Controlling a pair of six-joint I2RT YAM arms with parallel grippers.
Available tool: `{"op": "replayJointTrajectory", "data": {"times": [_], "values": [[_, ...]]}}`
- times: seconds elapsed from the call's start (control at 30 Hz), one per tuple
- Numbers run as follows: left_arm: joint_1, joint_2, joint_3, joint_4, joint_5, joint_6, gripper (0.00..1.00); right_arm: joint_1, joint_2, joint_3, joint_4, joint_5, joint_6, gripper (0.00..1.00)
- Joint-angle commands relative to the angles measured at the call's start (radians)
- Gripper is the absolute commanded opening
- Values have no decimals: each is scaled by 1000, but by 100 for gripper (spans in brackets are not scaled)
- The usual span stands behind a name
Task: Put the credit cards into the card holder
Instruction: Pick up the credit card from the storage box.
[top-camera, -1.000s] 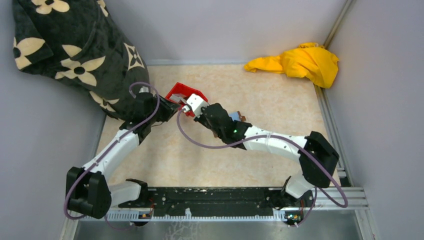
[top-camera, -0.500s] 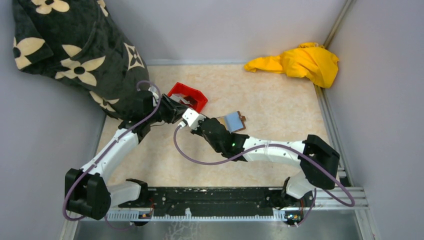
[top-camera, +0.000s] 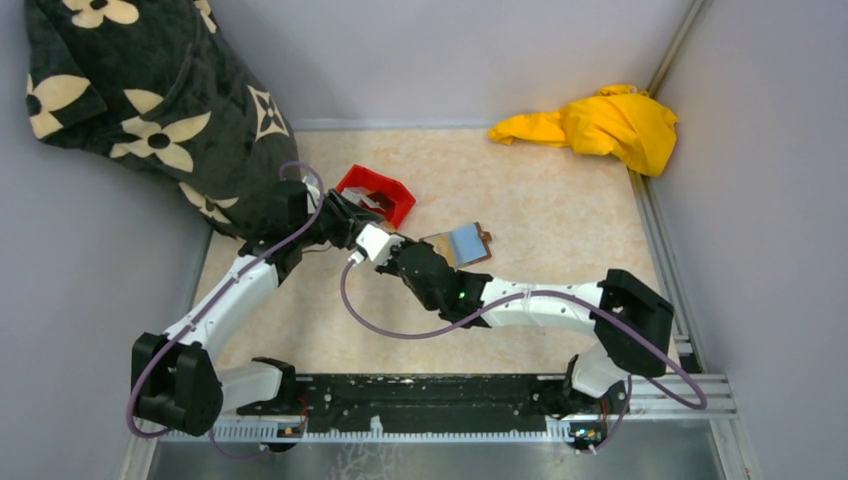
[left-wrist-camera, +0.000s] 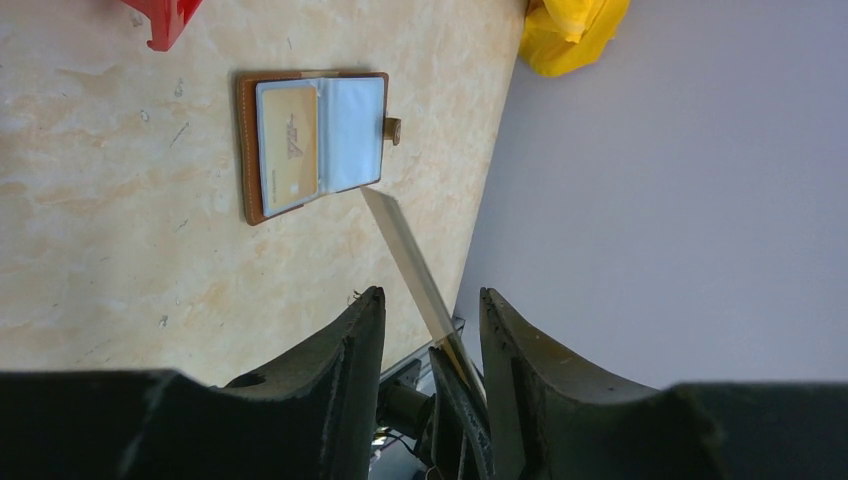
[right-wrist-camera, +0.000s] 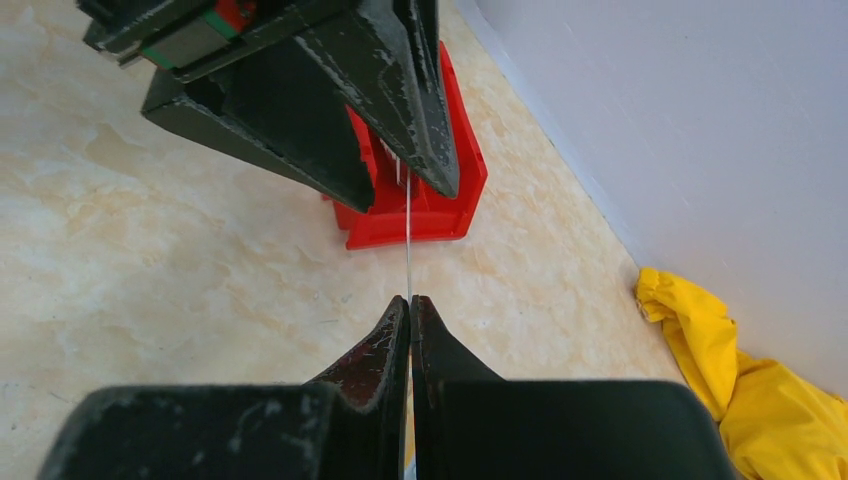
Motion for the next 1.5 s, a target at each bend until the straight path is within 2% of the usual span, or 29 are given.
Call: {"op": "replayJointTrajectory", "data": {"times": [0.0, 0.2, 0.37, 0.63, 0.7, 0.8, 0.9, 1.0, 1.07, 1.23, 1.47], "values": [[-5, 8, 38, 21, 17, -7, 47, 28, 10, 13, 67, 7, -27, 0], [-5, 16, 30, 44, 33, -1, 45, 41, 24, 28, 71, 9, -46, 0], [-5, 25, 9, 89, 63, -7, 39, 41, 32, 30, 81, 19, -55, 0], [-5, 52, -27, 171, 120, -31, 13, 43, 53, 44, 97, 39, -86, 0], [-5, 59, -36, 189, 132, -37, 3, 42, 57, 40, 112, 52, -95, 0], [-5, 65, -58, 231, 144, -60, 0, 41, 57, 8, 190, 94, -118, 0], [-5, 54, -79, 245, 93, -58, 0, 41, 51, -29, 267, 129, -112, 5], [-3, 43, -88, 237, 10, -37, 0, 40, 42, -59, 317, 138, -84, 27], [-3, 42, -91, 235, -41, -25, 0, 35, 44, -59, 323, 138, -63, 34], [-2, 35, -95, 229, -172, 4, 0, 6, 37, -42, 298, 100, 7, 40], [-2, -22, -121, 245, -365, 27, 0, -77, -7, -17, 211, -3, 199, 39]]}}
